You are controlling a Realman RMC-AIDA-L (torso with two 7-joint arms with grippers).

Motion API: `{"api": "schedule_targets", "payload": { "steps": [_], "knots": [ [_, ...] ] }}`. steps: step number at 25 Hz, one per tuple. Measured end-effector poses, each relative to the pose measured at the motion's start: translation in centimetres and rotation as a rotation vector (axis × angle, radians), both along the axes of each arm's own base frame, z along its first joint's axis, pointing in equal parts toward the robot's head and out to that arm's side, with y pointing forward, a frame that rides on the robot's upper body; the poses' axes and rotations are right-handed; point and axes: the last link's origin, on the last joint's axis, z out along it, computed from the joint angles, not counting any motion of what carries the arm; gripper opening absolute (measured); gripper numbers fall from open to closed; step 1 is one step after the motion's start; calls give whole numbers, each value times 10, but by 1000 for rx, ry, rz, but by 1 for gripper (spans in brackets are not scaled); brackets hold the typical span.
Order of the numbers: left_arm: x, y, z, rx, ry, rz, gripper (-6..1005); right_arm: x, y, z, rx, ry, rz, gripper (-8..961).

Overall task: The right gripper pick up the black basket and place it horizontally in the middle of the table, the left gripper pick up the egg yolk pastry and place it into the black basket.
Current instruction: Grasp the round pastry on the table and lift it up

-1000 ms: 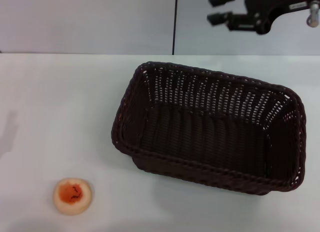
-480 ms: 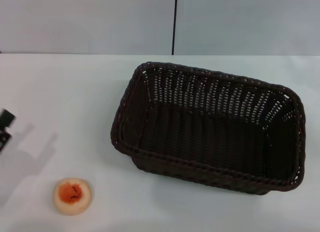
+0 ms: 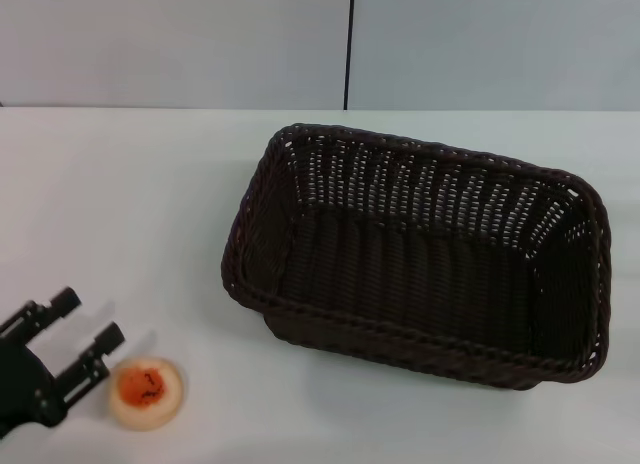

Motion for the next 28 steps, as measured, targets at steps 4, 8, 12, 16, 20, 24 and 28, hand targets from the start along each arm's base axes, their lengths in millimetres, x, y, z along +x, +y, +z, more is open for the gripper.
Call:
{"api": "schedule_targets", "payload": {
  "steps": [4, 8, 12, 16, 20, 24, 28],
  "knots": [
    [-2, -4, -6, -46, 16, 4, 675, 7, -6, 7, 57, 26, -37, 300],
    [-4, -7, -9, -64, 25, 14, 675, 12, -11, 9, 106, 64, -69, 300],
    [-6, -9, -13, -85, 36, 30, 647, 12, -8, 9, 112, 72, -67, 300],
    [-7, -10, -16, -103, 46, 37, 597, 9, -4, 8, 106, 71, -55, 300],
    [-6, -11, -19, -136, 52, 22, 569, 8, -3, 7, 100, 72, -55, 300],
    [-5, -10, -22, -160, 63, 10, 503, 9, -4, 6, 97, 73, -58, 300],
    [-5, -9, -23, -164, 67, 7, 424, 10, -5, 6, 96, 74, -63, 300]
  ]
}}
